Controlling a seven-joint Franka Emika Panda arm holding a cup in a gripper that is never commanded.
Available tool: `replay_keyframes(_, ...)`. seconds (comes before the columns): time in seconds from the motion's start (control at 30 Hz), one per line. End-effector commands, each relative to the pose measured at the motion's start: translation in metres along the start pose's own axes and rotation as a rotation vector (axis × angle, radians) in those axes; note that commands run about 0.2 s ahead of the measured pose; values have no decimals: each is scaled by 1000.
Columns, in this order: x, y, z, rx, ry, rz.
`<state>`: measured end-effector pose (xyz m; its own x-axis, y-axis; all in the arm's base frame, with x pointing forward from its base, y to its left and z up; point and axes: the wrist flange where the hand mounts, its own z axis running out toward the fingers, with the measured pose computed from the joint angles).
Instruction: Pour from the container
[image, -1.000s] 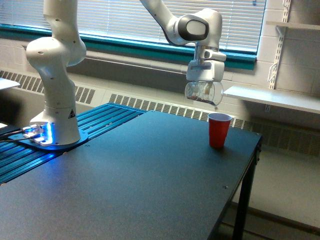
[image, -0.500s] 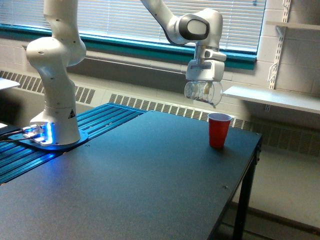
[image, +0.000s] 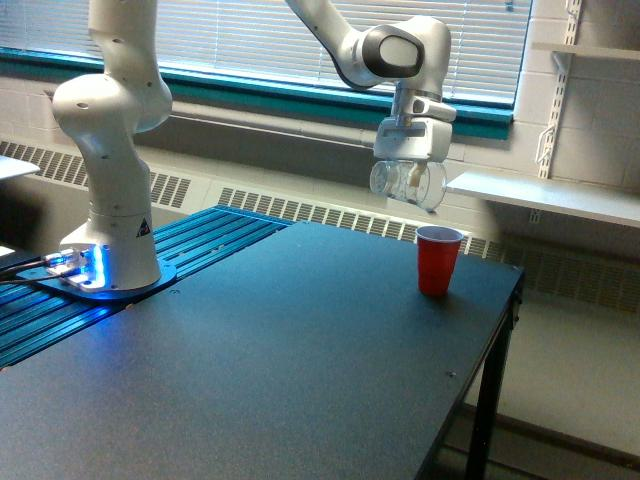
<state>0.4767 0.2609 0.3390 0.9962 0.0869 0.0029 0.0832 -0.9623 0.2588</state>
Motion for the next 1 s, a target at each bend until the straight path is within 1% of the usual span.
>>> replay_keyframes(0.03,1,-4,-3,-3,-21,-25)
replay_keyframes(0.2,2,-5,-4,-7,-31,-30)
replay_keyframes(0.37,3,-4,-8,-13,-52,-48)
replay_keyframes(0.57,4,-4,-10,-19,-60,-54)
replay_keyframes(1.0,0,0,-12,-10,-49,-43)
